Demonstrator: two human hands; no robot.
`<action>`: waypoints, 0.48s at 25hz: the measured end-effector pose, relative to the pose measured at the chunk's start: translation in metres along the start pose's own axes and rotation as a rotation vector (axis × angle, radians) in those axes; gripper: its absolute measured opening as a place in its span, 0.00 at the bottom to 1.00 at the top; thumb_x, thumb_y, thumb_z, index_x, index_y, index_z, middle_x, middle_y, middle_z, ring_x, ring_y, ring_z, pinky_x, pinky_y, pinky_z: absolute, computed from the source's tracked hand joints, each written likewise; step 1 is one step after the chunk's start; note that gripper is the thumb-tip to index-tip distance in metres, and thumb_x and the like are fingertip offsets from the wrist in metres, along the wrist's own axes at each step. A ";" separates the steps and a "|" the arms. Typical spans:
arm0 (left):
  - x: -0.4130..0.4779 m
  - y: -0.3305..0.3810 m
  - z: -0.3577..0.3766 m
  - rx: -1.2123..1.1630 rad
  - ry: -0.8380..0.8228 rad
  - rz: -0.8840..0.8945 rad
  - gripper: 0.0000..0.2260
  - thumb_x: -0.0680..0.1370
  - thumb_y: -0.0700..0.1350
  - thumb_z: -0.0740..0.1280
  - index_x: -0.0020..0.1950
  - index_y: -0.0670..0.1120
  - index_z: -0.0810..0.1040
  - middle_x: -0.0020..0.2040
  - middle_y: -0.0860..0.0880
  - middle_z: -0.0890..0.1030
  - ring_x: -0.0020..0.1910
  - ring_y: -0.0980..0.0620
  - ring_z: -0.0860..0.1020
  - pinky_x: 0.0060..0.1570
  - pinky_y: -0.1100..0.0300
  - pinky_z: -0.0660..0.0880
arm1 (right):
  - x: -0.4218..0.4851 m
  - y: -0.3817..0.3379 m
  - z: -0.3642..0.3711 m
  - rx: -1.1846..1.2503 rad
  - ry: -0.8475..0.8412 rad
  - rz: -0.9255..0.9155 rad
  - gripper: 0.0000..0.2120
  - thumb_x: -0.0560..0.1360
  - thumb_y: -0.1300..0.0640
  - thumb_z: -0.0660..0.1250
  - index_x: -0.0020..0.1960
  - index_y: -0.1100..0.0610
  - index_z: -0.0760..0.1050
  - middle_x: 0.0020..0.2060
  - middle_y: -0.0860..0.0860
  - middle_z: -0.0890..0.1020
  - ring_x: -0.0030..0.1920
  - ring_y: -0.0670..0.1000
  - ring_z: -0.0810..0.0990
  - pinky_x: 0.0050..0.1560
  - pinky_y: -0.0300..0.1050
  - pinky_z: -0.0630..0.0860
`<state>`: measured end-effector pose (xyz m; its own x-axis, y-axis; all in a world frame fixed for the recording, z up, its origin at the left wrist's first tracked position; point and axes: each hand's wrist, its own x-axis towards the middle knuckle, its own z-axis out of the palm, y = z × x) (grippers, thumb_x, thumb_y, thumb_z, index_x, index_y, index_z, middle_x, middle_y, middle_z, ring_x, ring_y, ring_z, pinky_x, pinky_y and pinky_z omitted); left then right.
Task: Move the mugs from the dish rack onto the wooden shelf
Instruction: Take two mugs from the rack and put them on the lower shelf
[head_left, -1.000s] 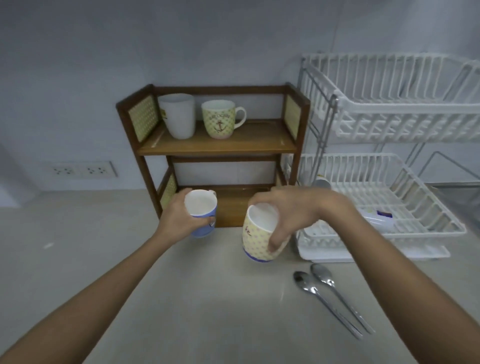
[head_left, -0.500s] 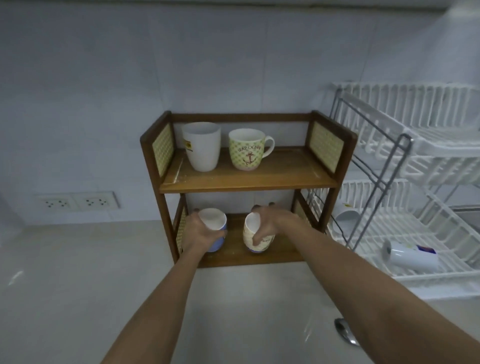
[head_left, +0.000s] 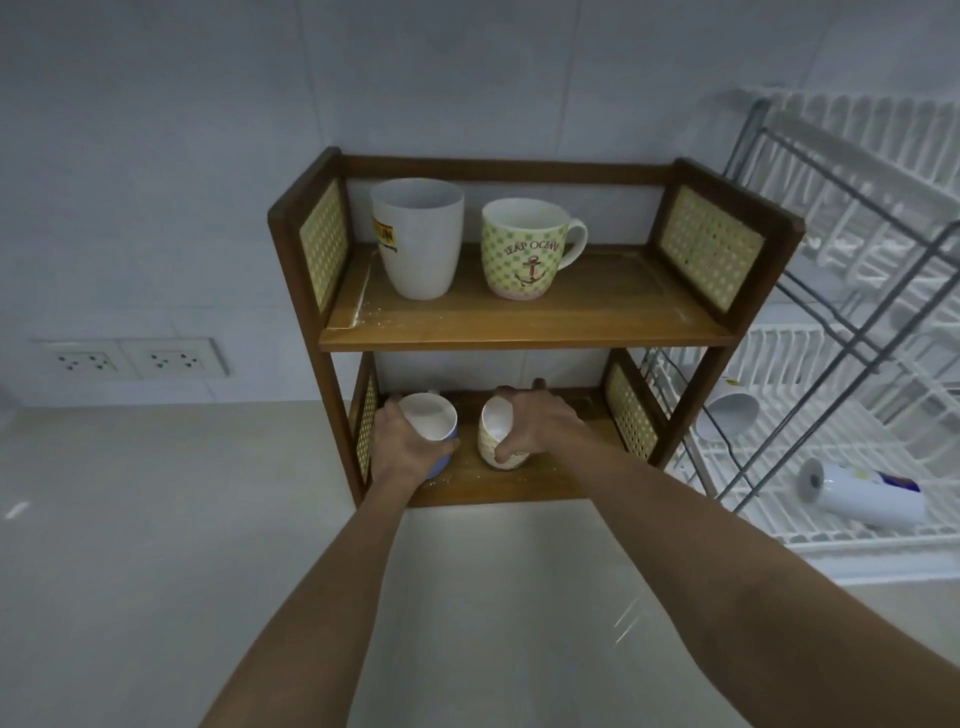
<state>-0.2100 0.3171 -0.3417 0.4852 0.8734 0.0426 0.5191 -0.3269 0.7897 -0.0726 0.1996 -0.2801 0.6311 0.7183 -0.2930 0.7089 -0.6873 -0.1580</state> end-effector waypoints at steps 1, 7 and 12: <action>0.000 -0.001 0.001 -0.004 -0.003 0.001 0.42 0.59 0.51 0.82 0.68 0.44 0.67 0.64 0.44 0.74 0.65 0.44 0.71 0.63 0.50 0.73 | 0.000 0.000 0.003 0.005 0.009 -0.006 0.46 0.59 0.46 0.78 0.72 0.44 0.61 0.66 0.58 0.65 0.62 0.63 0.72 0.56 0.54 0.77; 0.003 0.000 0.004 0.029 -0.030 0.008 0.42 0.60 0.51 0.81 0.68 0.43 0.67 0.64 0.43 0.73 0.63 0.44 0.72 0.62 0.50 0.73 | 0.005 -0.001 0.008 0.015 -0.016 -0.030 0.47 0.64 0.47 0.77 0.75 0.46 0.55 0.72 0.60 0.61 0.69 0.64 0.64 0.65 0.56 0.71; -0.004 0.011 -0.001 0.154 -0.082 -0.014 0.45 0.65 0.52 0.79 0.74 0.44 0.59 0.69 0.41 0.66 0.68 0.41 0.67 0.66 0.49 0.70 | 0.000 0.002 0.017 0.054 -0.026 -0.020 0.47 0.68 0.50 0.74 0.77 0.46 0.48 0.75 0.61 0.55 0.72 0.64 0.60 0.67 0.56 0.69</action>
<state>-0.2073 0.3102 -0.3328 0.5297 0.8479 -0.0232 0.6252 -0.3718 0.6862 -0.0769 0.1966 -0.2967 0.6081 0.7291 -0.3140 0.7028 -0.6784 -0.2141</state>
